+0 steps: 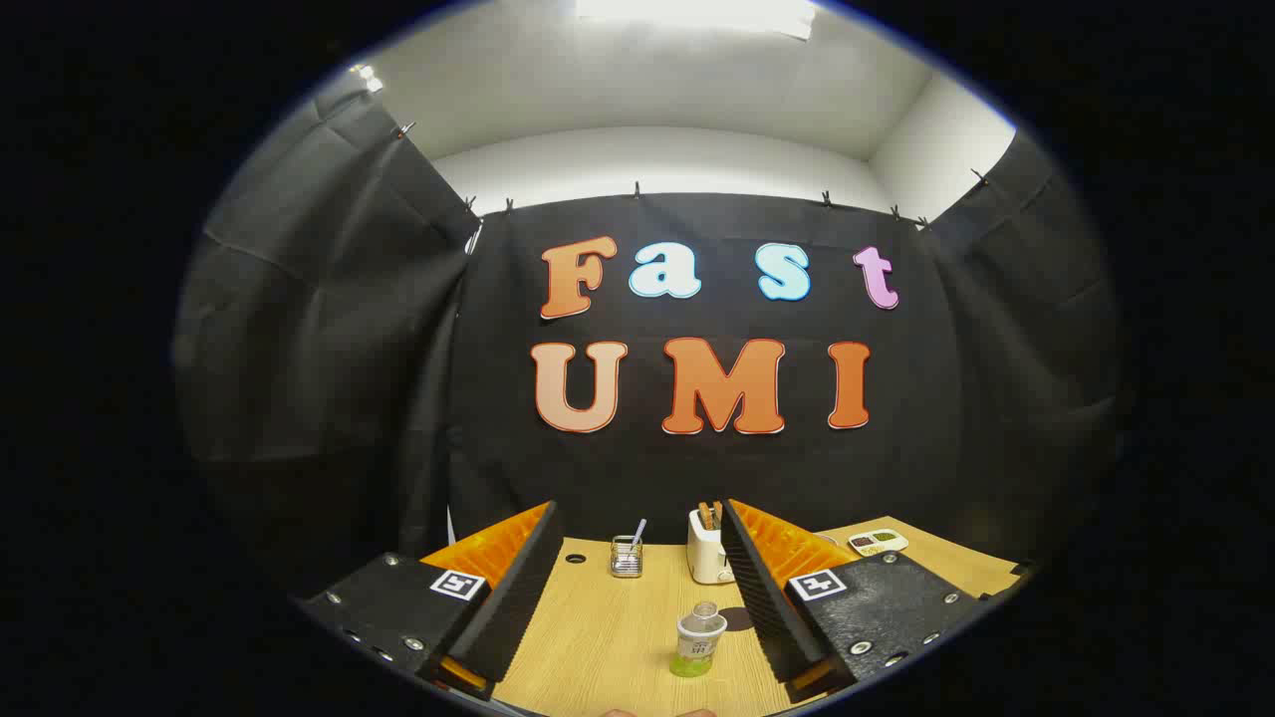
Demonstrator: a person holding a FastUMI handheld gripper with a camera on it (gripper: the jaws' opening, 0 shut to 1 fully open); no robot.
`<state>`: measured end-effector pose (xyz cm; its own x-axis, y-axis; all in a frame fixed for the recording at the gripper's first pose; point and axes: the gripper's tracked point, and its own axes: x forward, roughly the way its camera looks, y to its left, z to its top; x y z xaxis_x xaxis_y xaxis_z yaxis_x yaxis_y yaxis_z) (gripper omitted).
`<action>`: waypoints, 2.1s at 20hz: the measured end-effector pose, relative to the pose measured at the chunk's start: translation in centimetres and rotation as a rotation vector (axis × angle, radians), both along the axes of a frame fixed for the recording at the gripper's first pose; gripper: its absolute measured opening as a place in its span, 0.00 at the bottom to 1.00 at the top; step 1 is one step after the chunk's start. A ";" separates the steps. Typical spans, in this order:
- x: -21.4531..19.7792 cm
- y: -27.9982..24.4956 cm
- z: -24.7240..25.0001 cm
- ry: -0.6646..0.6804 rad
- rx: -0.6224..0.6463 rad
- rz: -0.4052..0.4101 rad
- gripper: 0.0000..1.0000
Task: Take the bottle from table, then pour the juice into the cup, finally place the bottle on the coaster
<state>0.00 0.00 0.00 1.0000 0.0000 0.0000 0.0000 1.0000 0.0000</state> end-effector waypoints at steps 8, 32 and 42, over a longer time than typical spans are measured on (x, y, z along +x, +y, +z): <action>-0.3 -0.1 0.4 -0.010 0.009 0.005 0.95; 0.5 -2.4 -3.2 -0.019 0.016 -0.069 0.95; 4.5 -4.6 -14.0 0.140 -0.187 -0.165 0.95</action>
